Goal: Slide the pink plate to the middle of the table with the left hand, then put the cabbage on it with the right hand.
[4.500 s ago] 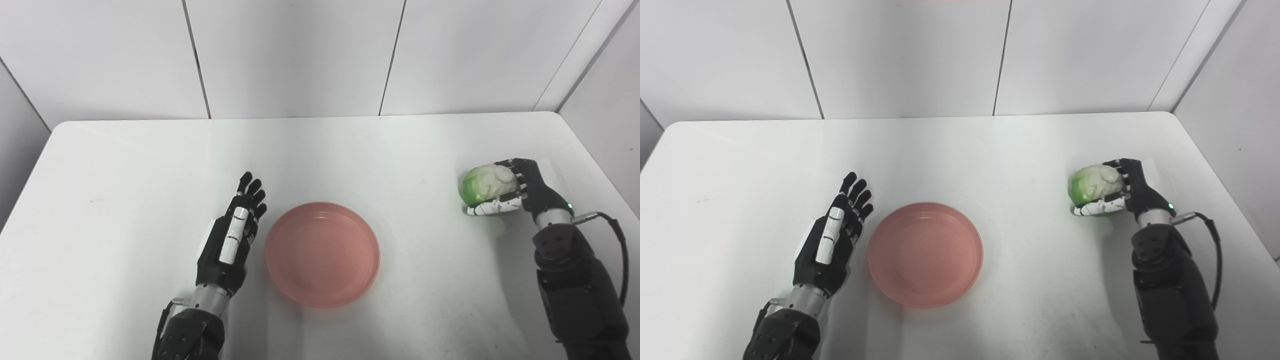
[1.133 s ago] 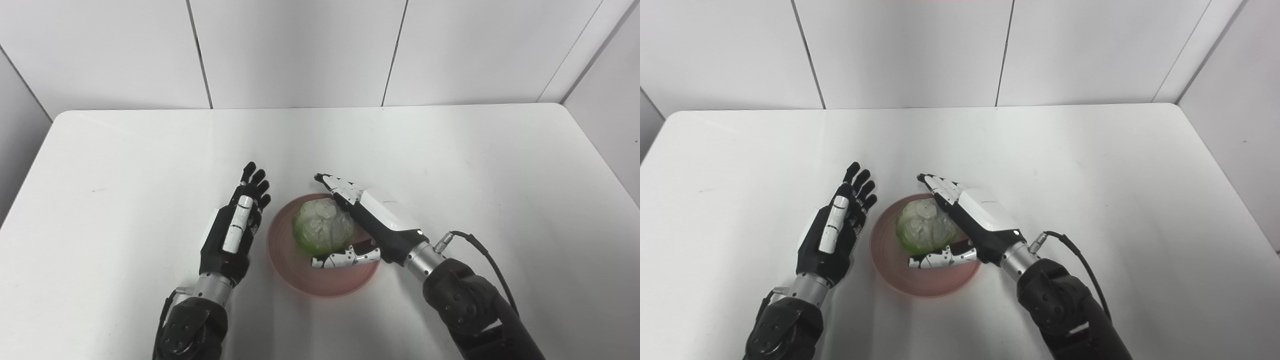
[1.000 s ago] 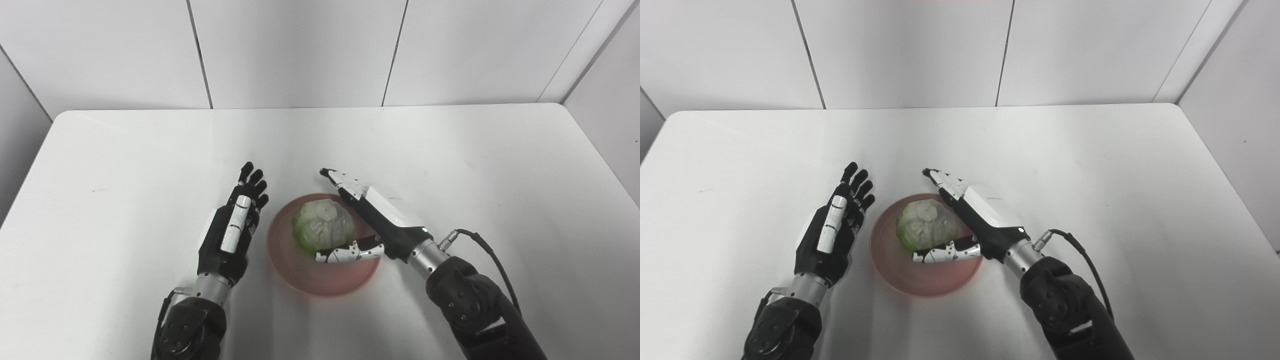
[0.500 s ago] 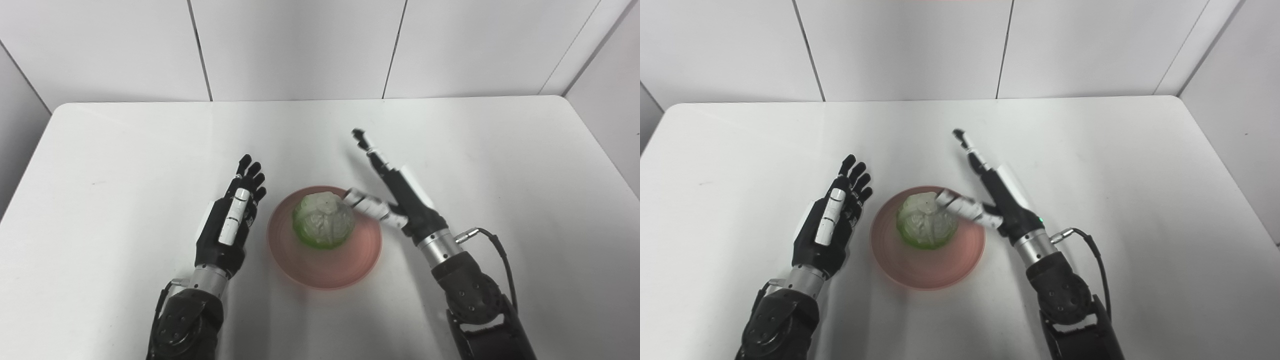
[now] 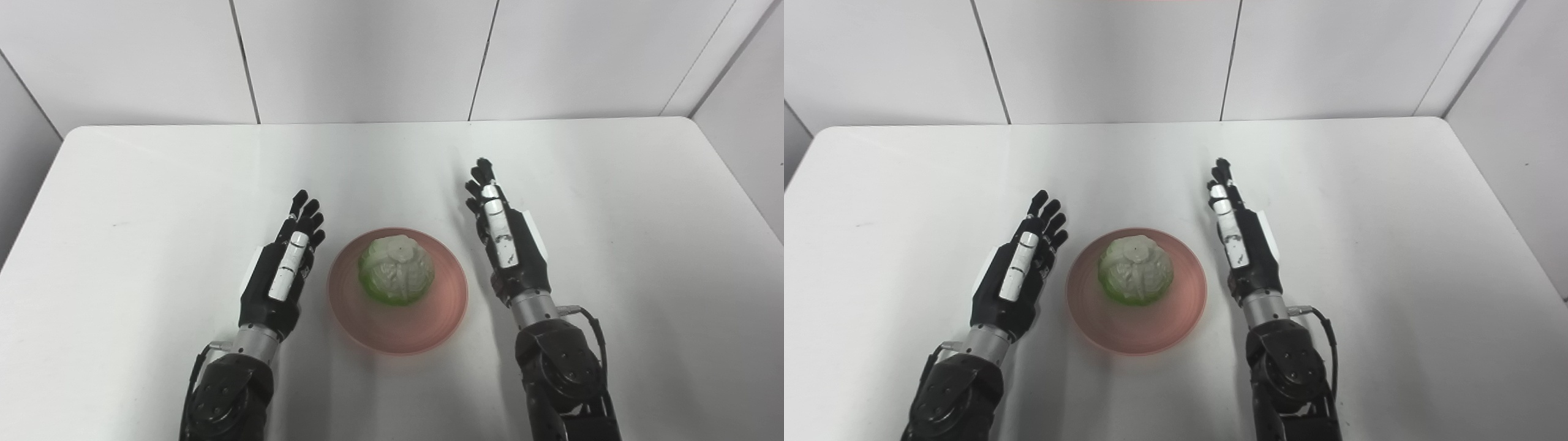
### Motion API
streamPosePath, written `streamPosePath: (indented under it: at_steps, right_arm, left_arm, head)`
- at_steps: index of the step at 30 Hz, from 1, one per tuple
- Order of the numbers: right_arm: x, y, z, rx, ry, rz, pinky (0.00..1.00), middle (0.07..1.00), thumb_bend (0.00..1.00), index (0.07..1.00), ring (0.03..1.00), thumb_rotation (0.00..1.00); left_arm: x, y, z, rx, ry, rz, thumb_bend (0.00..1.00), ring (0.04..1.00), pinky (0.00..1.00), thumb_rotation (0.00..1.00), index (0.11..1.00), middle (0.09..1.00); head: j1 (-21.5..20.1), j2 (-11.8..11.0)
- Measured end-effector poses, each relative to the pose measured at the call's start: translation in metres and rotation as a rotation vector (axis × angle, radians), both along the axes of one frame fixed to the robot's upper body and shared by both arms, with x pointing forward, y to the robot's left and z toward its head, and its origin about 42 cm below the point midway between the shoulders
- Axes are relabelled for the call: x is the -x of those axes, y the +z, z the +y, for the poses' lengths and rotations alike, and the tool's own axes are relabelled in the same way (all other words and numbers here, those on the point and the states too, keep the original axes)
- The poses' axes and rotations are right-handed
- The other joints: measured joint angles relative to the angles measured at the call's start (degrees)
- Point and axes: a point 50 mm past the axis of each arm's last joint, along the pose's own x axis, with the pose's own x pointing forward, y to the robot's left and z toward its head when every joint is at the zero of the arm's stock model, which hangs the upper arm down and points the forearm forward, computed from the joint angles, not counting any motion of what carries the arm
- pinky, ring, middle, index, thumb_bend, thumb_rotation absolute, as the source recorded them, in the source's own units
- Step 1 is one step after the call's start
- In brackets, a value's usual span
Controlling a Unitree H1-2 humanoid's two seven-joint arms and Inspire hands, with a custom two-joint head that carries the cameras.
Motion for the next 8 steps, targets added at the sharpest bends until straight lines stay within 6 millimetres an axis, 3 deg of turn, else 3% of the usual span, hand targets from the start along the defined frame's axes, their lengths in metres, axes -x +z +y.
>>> streamPosePath:
  at_steps: [8]
  right_arm:
    - [-0.0039,-0.0019,-0.0032,-0.135,-0.045,0.091,1.00,1.000,0.64,1.000,1.000,0.94]
  left_arm:
    - [-0.0007,-0.0001,0.0031,-0.002,0.018,0.002,0.66,1.000,1.00,0.86,1.000,1.000]
  head:
    - [0.0,0.1]
